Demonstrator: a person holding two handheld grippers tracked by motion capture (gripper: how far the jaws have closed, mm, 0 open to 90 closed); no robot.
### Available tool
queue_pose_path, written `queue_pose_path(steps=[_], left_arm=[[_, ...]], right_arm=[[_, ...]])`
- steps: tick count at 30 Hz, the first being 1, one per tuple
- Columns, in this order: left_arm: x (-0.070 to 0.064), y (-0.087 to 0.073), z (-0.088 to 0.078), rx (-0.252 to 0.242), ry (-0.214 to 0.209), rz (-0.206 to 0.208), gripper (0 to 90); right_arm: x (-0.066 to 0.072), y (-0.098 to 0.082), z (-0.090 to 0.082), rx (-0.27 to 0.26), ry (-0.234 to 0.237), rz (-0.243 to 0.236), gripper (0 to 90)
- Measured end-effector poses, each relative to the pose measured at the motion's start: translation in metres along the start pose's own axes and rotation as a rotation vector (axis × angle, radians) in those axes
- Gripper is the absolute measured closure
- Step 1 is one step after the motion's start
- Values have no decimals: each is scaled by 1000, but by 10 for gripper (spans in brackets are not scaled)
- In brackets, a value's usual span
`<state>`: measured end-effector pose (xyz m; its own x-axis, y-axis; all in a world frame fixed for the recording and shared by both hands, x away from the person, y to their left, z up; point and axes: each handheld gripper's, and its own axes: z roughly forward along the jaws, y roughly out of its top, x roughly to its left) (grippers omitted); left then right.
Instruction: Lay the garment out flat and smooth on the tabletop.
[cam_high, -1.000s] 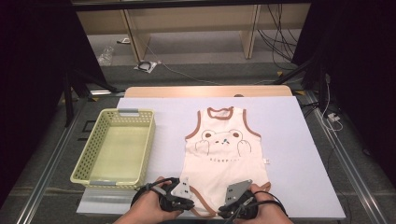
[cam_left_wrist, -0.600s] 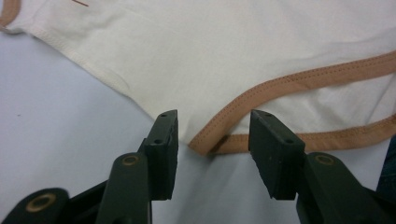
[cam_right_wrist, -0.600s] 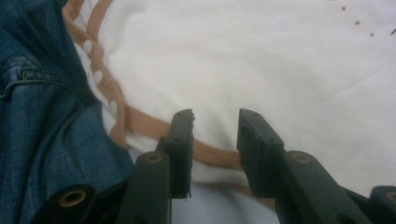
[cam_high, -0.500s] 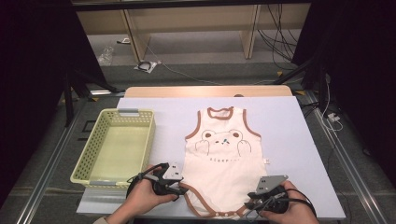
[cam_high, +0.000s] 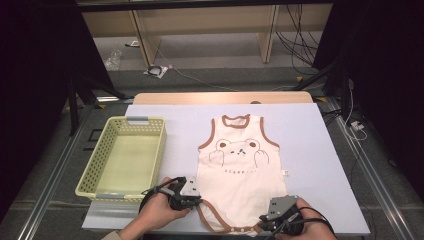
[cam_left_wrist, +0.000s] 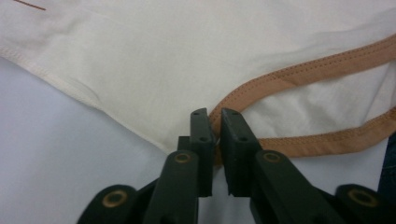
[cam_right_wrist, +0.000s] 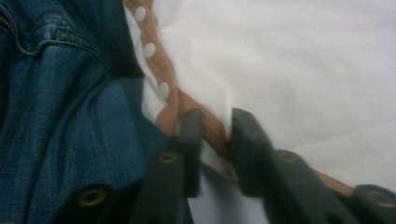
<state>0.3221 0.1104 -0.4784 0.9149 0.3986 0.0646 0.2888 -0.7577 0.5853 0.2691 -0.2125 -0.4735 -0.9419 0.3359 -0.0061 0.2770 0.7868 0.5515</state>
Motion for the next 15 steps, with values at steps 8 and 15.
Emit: queue_pose_path(steps=[8,15], left_arm=[[0,-4,-5,16,2,-34,900],[0,-8,-12,13,2,-32,900]], right_arm=[[1,1,-2,-6,4,-2,871],[3,1,-8,-19,37,-1,870]])
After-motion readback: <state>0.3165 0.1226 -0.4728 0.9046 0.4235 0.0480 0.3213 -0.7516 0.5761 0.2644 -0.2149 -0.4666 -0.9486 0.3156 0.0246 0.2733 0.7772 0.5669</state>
